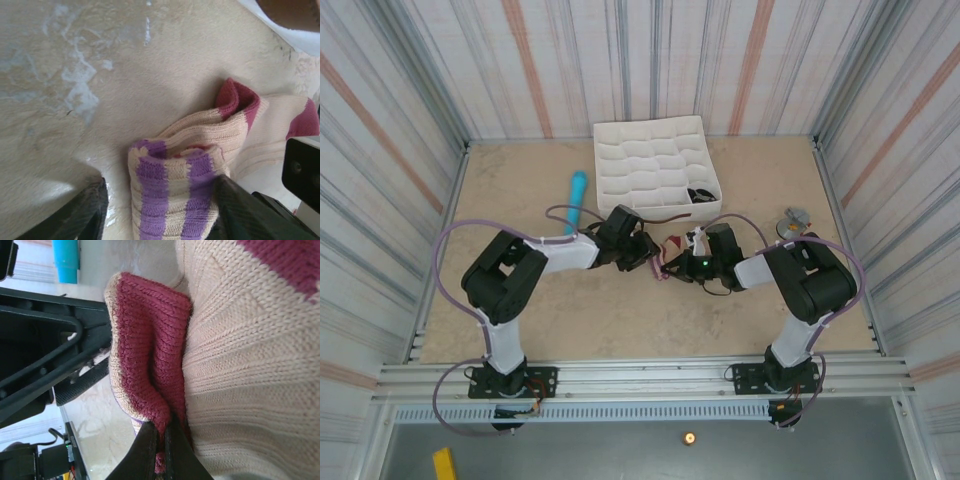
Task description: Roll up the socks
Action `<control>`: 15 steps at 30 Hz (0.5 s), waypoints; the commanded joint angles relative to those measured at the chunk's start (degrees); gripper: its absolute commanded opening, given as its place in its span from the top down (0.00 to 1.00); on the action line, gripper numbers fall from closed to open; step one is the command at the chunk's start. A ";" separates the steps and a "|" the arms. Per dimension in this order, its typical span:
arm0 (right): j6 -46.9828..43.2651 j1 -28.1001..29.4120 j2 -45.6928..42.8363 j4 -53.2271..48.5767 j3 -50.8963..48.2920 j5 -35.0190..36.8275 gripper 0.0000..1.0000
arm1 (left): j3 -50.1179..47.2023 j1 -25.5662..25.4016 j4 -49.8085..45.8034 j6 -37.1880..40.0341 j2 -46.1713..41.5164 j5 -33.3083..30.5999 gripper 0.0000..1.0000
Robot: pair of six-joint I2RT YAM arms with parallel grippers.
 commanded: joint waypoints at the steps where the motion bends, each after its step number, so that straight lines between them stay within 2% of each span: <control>1: -0.52 -0.85 3.35 -15.00 -3.06 7.41 1.00 | 1.30 -0.38 -8.24 2.52 -2.31 -3.05 0.33; 6: -1.27 -0.91 3.25 -16.44 -2.27 7.84 1.00 | 8.16 -0.03 -16.80 5.70 -0.33 0.15 0.32; 11: -1.48 -0.83 3.41 -17.22 -1.52 7.83 1.00 | 11.76 -0.03 -18.78 6.42 3.30 2.83 0.36; 15: -2.09 -0.91 3.08 -18.38 -1.08 8.18 1.00 | 16.97 0.02 -25.19 9.24 7.35 5.13 0.38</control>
